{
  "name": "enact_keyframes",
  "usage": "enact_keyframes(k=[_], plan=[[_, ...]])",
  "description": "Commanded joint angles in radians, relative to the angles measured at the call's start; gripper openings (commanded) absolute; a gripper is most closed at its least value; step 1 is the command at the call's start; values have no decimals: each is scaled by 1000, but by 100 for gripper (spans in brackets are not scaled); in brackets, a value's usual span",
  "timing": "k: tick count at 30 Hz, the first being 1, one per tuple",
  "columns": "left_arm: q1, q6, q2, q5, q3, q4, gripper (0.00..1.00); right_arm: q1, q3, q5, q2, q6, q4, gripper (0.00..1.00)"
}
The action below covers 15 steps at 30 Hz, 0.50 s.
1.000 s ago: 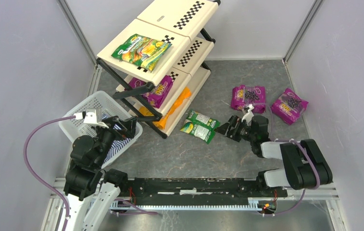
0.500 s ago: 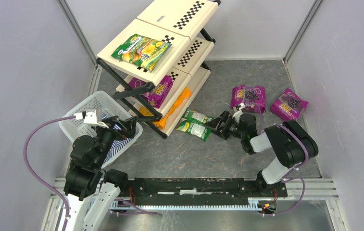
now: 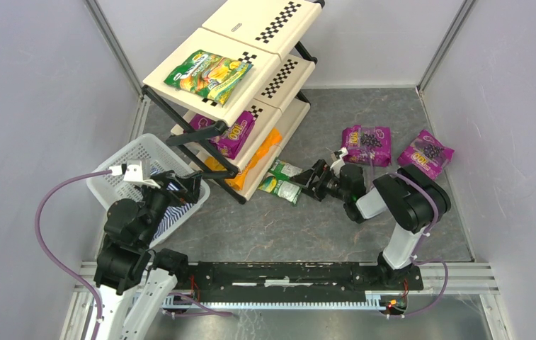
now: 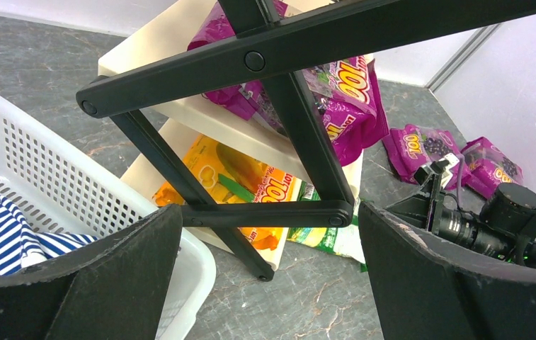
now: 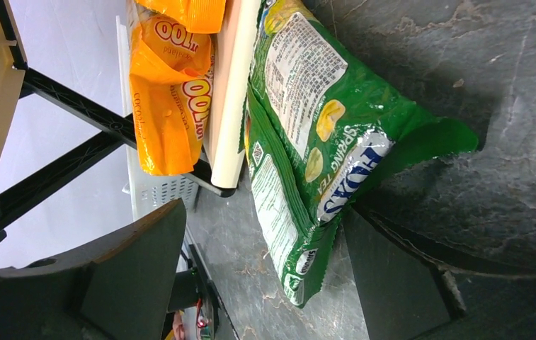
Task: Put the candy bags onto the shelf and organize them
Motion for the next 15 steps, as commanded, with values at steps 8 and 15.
enact_keyframes(k=[8,15], plan=[[5,57,6,9,1,36,100,17,-28,30,-28,76,269,69],[5,58,5,7,1,35,100,29,-24,89,-49,30,86,46]])
